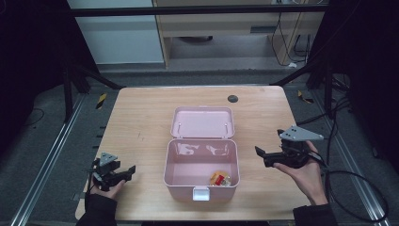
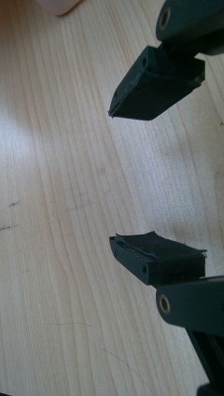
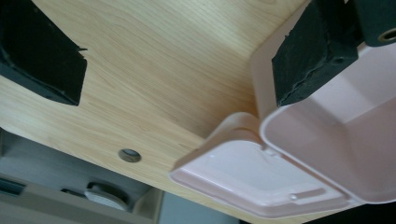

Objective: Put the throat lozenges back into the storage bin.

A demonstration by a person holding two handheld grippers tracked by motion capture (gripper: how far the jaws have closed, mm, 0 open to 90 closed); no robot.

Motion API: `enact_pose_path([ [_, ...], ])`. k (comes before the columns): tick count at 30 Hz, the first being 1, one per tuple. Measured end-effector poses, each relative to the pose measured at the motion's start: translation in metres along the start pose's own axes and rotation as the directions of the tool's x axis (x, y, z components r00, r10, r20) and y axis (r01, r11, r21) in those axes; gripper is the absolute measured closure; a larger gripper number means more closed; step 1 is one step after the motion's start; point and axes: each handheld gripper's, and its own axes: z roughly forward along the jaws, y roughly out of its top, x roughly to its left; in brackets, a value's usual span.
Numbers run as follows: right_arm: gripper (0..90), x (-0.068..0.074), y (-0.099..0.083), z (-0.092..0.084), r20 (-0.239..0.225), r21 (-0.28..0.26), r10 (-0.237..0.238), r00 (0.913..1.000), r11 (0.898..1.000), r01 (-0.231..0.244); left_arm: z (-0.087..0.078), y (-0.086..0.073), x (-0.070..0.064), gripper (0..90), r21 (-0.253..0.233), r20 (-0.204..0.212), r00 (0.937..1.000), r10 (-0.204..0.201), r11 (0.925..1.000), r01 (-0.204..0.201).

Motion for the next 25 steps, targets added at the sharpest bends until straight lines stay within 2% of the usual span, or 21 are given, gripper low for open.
enact_pose_path([
  [3, 2.8, -0.008, -0.016, 0.003, 0.047, -0.008, 0.049, 0.9977, 0.999, -0.048, 0.0, 0.0, 0.0, 30.8, 0.002, -0.002, 1.0, 0.002, 1.0, -0.002],
  [7, 2.6, -0.011, -0.029, 0.007, 0.071, -0.022, 0.08, 0.9943, 0.997, -0.079, 0.0, 0.0, 0.0, 30.7, -0.001, -0.004, 1.0, 0.001, 1.0, -0.001],
  [8, 2.0, -0.014, -0.037, 0.01, 0.079, -0.007, 0.093, 0.9925, 0.996, -0.093, 0.0, 0.0, 0.0, 30.5, -0.002, -0.004, 1.0, 0.001, 1.0, -0.001],
  [12, 2.0, -0.02, -0.047, 0.013, 0.102, -0.005, 0.107, 0.989, 0.994, -0.107, 0.0, -0.001, 0.0, 30.1, -0.001, -0.007, 1.0, 0.004, 1.0, -0.004],
  [17, 1.4, -0.028, -0.067, 0.02, 0.132, 0.03, 0.128, 0.983, 0.991, -0.133, 0.001, -0.002, 0.0, 29.0, -0.005, -0.013, 0.9999, 0.002, 1.0, -0.002],
  [23, 0.8, -0.037, -0.083, 0.024, 0.169, 0.067, 0.144, 0.975, 0.985, -0.157, 0.003, -0.003, 0.003, 27.7, 0.001, -0.022, 0.9997, 0.002, 1.0, -0.002],
  [25, 0.6, -0.038, -0.087, 0.026, 0.184, 0.081, 0.135, 0.9736, 0.985, -0.152, 0.003, -0.003, 0.003, 27.2, 0.0, -0.025, 0.9997, 0.003, 1.0, -0.003],
])
